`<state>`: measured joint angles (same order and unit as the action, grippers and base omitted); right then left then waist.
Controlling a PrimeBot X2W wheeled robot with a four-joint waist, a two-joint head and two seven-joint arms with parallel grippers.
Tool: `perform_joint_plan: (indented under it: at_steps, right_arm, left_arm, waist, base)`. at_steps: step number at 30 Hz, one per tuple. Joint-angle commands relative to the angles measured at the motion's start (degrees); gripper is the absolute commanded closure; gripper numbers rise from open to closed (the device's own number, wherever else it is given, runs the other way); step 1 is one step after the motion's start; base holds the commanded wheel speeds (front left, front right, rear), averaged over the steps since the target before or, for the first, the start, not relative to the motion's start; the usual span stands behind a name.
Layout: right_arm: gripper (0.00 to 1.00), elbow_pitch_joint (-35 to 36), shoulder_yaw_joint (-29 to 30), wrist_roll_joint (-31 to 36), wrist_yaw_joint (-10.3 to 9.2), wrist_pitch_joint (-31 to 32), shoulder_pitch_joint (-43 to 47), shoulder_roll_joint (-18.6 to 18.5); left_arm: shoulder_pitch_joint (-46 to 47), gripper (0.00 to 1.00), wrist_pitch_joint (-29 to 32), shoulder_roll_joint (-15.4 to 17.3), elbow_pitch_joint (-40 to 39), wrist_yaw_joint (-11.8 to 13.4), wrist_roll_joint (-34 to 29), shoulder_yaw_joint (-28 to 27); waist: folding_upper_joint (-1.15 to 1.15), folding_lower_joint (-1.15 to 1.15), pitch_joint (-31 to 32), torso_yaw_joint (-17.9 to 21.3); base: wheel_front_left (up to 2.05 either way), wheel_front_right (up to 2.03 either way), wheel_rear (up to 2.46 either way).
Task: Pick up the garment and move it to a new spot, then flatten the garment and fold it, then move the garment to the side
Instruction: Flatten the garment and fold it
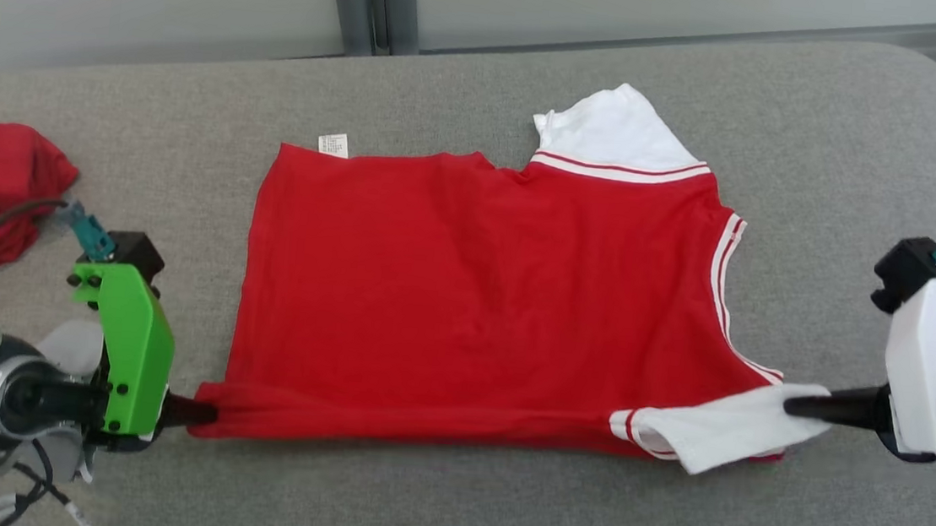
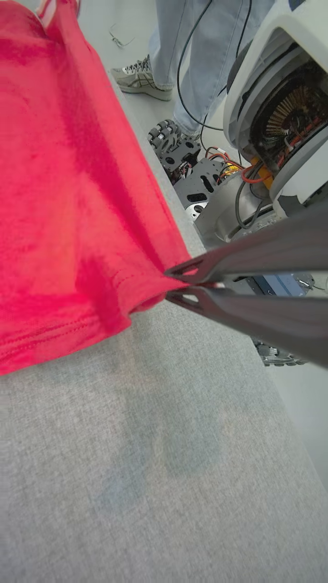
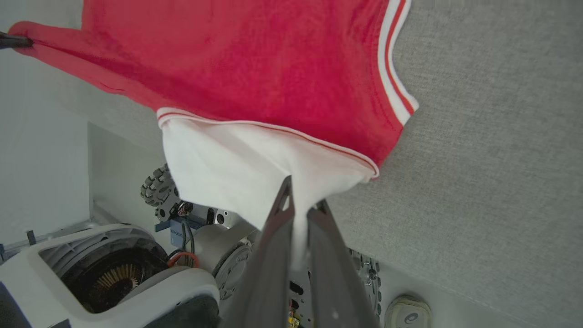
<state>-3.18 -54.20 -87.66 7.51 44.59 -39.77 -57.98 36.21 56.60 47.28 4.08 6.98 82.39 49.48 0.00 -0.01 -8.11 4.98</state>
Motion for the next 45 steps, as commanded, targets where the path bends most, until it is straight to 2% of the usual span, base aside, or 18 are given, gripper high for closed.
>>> perform_joint_plan:
  at_steps: [1,8,13,14,15,16,17,21,24,28,30,34,39,42,45]
  right_arm:
    - [1.0,-2.11,0.55,0.15,-0.04,0.75,-1.86,1.6]
    - [1.0,-14.65,2.62,1.32,-0.03,2.37,-9.38,10.83]
    - [1.0,-20.29,3.29,2.34,-0.03,2.01,-11.75,15.52]
    - [1.0,-21.09,3.59,2.43,-0.03,1.56,-12.02,16.38]
    - [0.87,-21.61,3.89,2.7,-0.03,1.08,-12.25,16.95]
    - [0.36,-22.19,4.33,3.0,-0.03,0.01,-12.37,17.63]
    - [0.0,-22.7,4.58,3.22,-0.03,-0.69,-12.27,18.12]
    - [0.0,-22.96,6.73,4.86,-0.03,-6.52,-10.93,18.93]
    - [0.0,-21.58,9.02,6.34,-0.03,-13.76,-8.69,18.74]
    - [0.0,-17.84,12.45,9.15,-0.02,-25.56,-4.44,18.05]
    - [0.0,-15.71,13.86,11.04,-0.03,-31.75,-1.36,17.79]
    - [0.0,-12.22,16.95,16.51,-0.02,-43.96,4.97,17.79]
    - [0.0,-11.1,23.0,24.96,-0.02,-56.89,13.59,20.38]
    - [0.0,-10.34,29.0,29.21,-0.02,-59.31,18.54,24.54]
    - [0.0,-8.67,36.83,35.7,-0.03,-59.77,23.95,29.22]
  left_arm:
    - [2.09,1.0,1.07,-0.57,1.54,0.37,-0.16,-0.25]
    - [8.92,1.0,3.96,-5.22,10.1,1.57,0.66,-1.07]
    - [11.49,1.0,3.12,-8.19,14.8,0.48,0.69,-1.68]
    - [11.91,0.64,2.49,-8.63,15.79,0.08,0.27,-1.86]
    - [12.06,0.13,1.92,-9.0,16.5,-0.07,0.06,-2.06]
    - [12.04,0.0,1.28,-9.51,17.39,-0.5,-0.1,-2.13]
    - [12.0,0.0,0.82,-9.8,18.04,-0.83,-0.27,-2.08]
    - [11.76,0.0,-3.79,-10.64,19.55,-4.11,-1.65,-2.94]
    - [10.5,0.0,-10.37,-10.72,19.35,-6.75,-3.76,-3.96]
    - [7.56,0.0,-21.91,-10.68,18.22,-9.14,-6.61,-6.59]
    - [5.61,0.0,-28.99,-10.5,17.0,-9.46,-8.41,-8.03]
    - [0.6,0.0,-43.74,-9.83,13.8,-7.74,-14.9,-9.66]
    - [-6.59,0.0,-59.57,-9.65,9.63,-2.87,-21.26,-11.54]
    - [-11.06,0.0,-66.89,-10.59,7.33,-0.77,-22.64,-12.83]
    - [-15.46,0.0,-70.9,-11.46,5.34,1.03,-24.79,-14.97]
  waist:
    - [0.0,0.01,-3.44,0.24]
    - [0.0,0.01,-7.34,0.9]
    - [0.0,0.01,-8.09,1.19]
    - [0.0,0.01,-8.06,1.25]
    - [0.0,0.01,-8.0,1.27]
    - [0.0,0.01,-7.76,1.28]
    - [0.0,0.01,-7.47,1.24]
    - [0.0,0.01,-5.75,0.77]
    - [0.0,0.01,-4.07,0.24]
    - [0.0,0.01,-1.55,-0.3]
    - [0.0,0.01,-0.37,-0.61]
    - [0.0,0.01,1.27,-1.06]
    - [0.0,0.01,2.76,-1.64]
    - [0.0,0.01,3.28,-1.62]
    - [0.0,0.01,3.57,-1.76]
  base:
    - [0.0,0.0,0.0]
    - [0.0,0.0,0.0]
    - [0.0,0.0,0.0]
    - [0.0,0.0,0.0]
    - [0.0,0.0,0.0]
    - [0.0,0.0,0.0]
    - [0.0,0.0,0.0]
    - [0.0,0.0,0.0]
    - [0.0,0.0,0.0]
    - [0.0,0.0,0.0]
    - [0.0,0.0,0.0]
    - [0.0,0.0,0.0]
    - [0.0,0.0,0.0]
    - [0.0,0.0,0.0]
    - [0.0,0.0,0.0]
